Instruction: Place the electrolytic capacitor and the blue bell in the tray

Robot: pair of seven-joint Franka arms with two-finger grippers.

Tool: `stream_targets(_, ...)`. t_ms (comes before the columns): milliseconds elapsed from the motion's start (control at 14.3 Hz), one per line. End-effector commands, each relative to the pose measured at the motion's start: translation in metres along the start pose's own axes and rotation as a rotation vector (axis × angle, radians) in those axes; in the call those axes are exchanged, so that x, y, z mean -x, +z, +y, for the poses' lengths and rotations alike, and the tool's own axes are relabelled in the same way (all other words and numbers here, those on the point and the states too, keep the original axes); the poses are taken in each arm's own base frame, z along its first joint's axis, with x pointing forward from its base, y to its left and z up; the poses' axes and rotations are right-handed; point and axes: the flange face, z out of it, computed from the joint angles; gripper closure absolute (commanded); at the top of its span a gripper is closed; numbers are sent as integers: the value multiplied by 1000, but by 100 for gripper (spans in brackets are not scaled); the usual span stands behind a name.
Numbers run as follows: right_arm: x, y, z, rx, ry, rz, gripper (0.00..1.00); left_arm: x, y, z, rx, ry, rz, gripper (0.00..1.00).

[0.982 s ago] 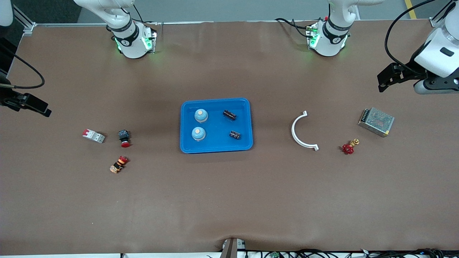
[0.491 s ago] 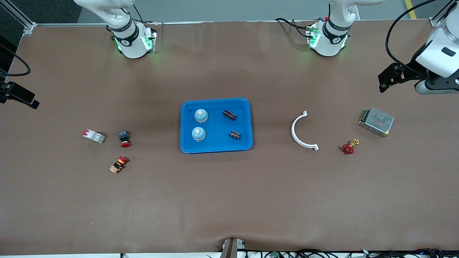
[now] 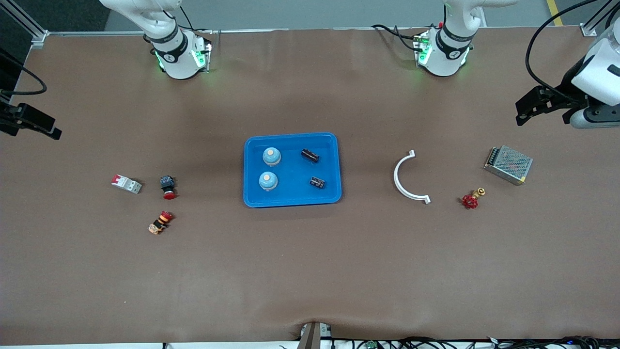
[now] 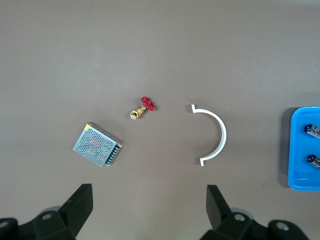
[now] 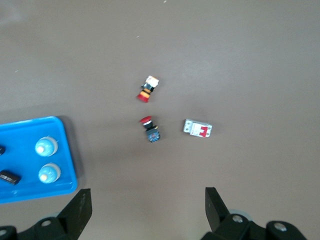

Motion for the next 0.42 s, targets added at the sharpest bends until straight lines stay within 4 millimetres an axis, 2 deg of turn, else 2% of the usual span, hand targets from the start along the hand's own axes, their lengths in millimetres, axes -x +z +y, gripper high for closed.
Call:
stream_targets(0,3,-5,-2,-29,-36,-7,0,3,-10,-2,20,14,16,0)
stream_targets(351,4,-4,-5,-21,-45,-14,0,1,-7,1,20,16,9,0)
